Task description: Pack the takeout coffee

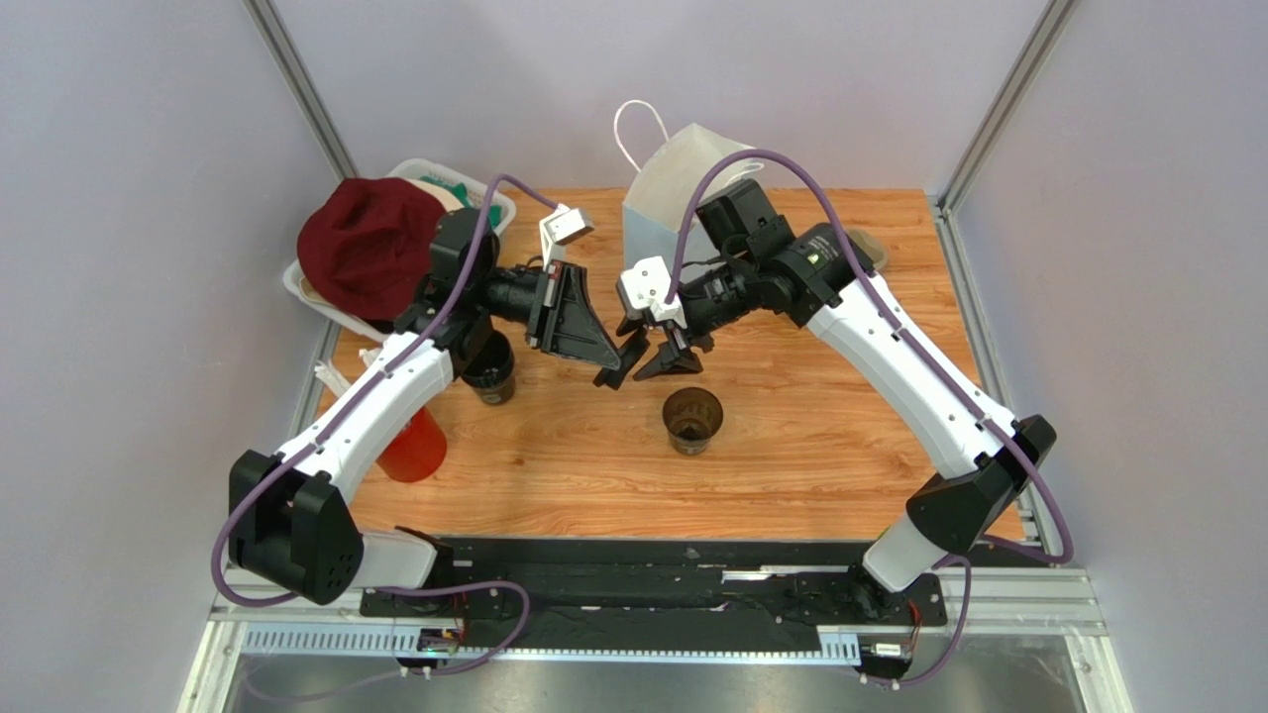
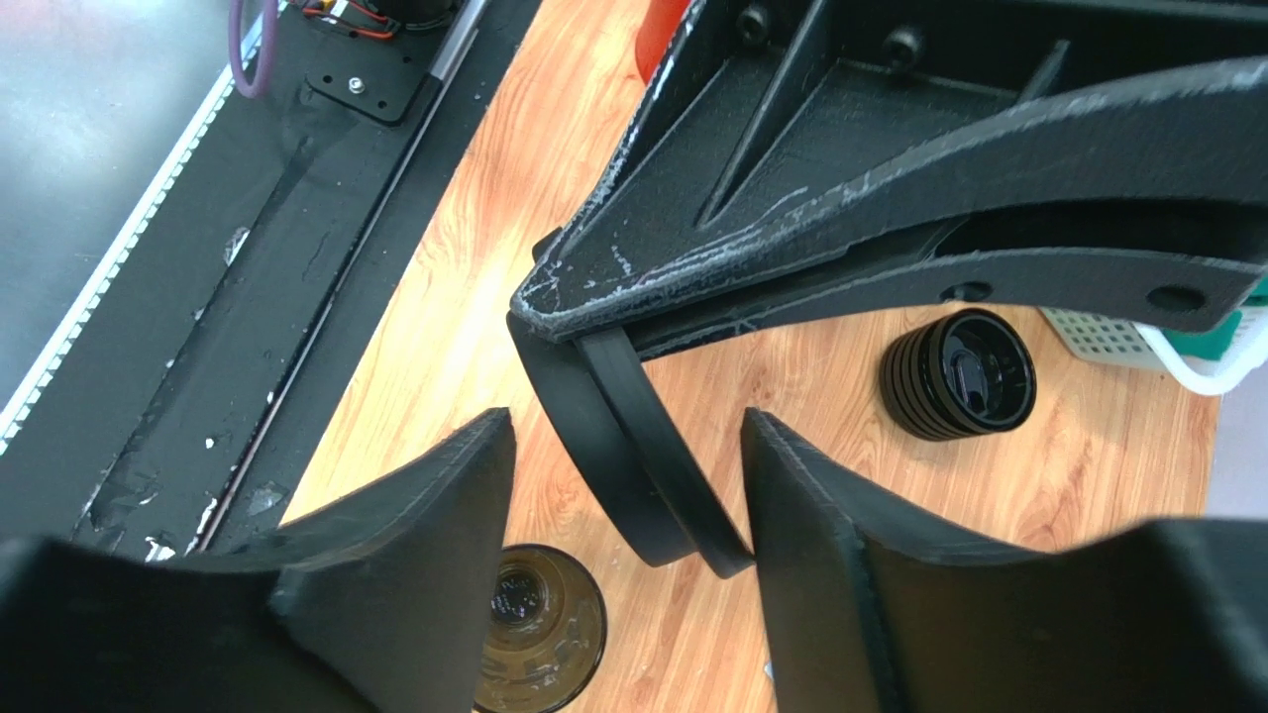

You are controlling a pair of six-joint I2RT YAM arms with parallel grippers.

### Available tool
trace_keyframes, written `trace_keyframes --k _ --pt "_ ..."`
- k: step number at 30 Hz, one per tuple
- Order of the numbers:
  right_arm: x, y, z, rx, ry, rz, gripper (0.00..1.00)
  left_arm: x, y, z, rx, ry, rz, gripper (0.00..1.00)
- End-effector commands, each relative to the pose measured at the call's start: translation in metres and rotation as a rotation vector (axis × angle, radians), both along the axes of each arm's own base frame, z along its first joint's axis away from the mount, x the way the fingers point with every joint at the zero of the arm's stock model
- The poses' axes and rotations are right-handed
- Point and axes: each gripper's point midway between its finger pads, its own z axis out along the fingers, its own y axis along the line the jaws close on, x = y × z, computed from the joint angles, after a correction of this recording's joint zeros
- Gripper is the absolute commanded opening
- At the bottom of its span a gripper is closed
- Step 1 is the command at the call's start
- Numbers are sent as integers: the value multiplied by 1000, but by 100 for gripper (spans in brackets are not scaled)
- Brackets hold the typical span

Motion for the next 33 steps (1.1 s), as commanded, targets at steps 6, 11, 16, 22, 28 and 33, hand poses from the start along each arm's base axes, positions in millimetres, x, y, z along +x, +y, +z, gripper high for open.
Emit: trace_keyframes --k 6,11,16,22,28,33 --pt "-20 -2 9 34 29 62 42 -49 31 10 -35 -61 -288 15" --pt "-26 -6 9 35 45 73 22 -48 30 10 -36 -64 -287 39" --pt "-36 -11 9 35 66 93 17 -46 30 13 -46 -91 -287 57" --pt "-47 -16 4 31 115 103 17 -32 27 22 -47 -132 -273 69" --pt "-60 -20 5 42 171 106 17 -6 22 20 8 -273 -236 78" --pt "-59 -24 3 28 175 56 16 19 16 10 75 -265 -172 78"
